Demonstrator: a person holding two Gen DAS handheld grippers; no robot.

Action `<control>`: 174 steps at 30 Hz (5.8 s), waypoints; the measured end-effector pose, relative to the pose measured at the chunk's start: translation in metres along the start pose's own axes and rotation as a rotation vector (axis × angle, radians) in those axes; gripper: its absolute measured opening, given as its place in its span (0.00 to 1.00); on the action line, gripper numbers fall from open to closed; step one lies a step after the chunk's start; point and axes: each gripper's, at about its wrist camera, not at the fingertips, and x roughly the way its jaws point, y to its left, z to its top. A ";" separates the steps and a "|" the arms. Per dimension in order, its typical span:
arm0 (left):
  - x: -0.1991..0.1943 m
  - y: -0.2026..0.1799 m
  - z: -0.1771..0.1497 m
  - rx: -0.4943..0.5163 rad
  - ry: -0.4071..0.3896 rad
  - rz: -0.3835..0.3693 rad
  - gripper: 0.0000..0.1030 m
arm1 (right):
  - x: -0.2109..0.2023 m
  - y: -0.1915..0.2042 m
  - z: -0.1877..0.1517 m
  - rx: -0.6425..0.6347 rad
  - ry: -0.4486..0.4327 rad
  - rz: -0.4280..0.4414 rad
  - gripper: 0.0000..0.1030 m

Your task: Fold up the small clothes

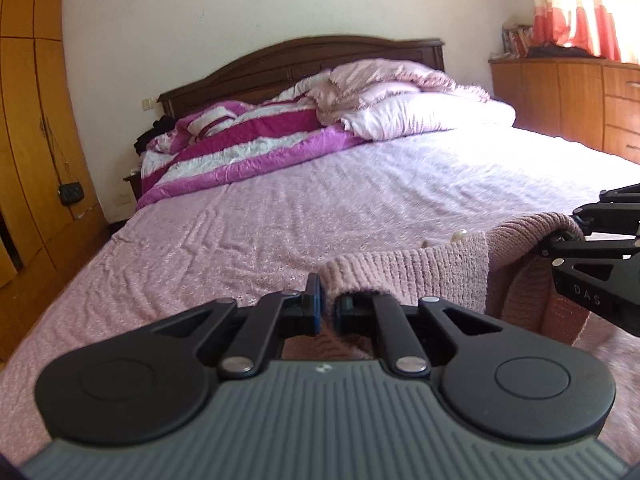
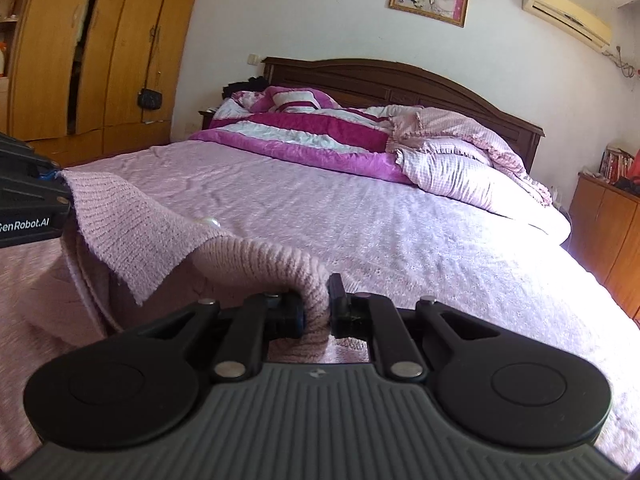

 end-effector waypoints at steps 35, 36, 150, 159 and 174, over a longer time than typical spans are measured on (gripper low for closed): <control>0.055 0.029 -0.036 -0.154 0.231 -0.090 0.47 | 0.070 -0.018 -0.046 0.096 0.085 -0.017 0.72; 0.050 0.027 -0.038 -0.146 0.231 -0.090 0.47 | 0.063 -0.017 -0.048 0.099 0.080 -0.011 0.73; 0.057 0.119 -0.070 -0.223 0.330 0.103 0.66 | 0.074 -0.186 -0.115 0.691 0.177 -0.026 0.98; 0.023 0.089 -0.074 -0.273 0.377 0.044 0.70 | 0.034 -0.182 -0.135 0.818 0.207 0.100 0.98; 0.004 0.052 -0.088 -0.262 0.455 0.078 0.70 | 0.023 -0.166 -0.168 0.846 0.149 0.160 1.00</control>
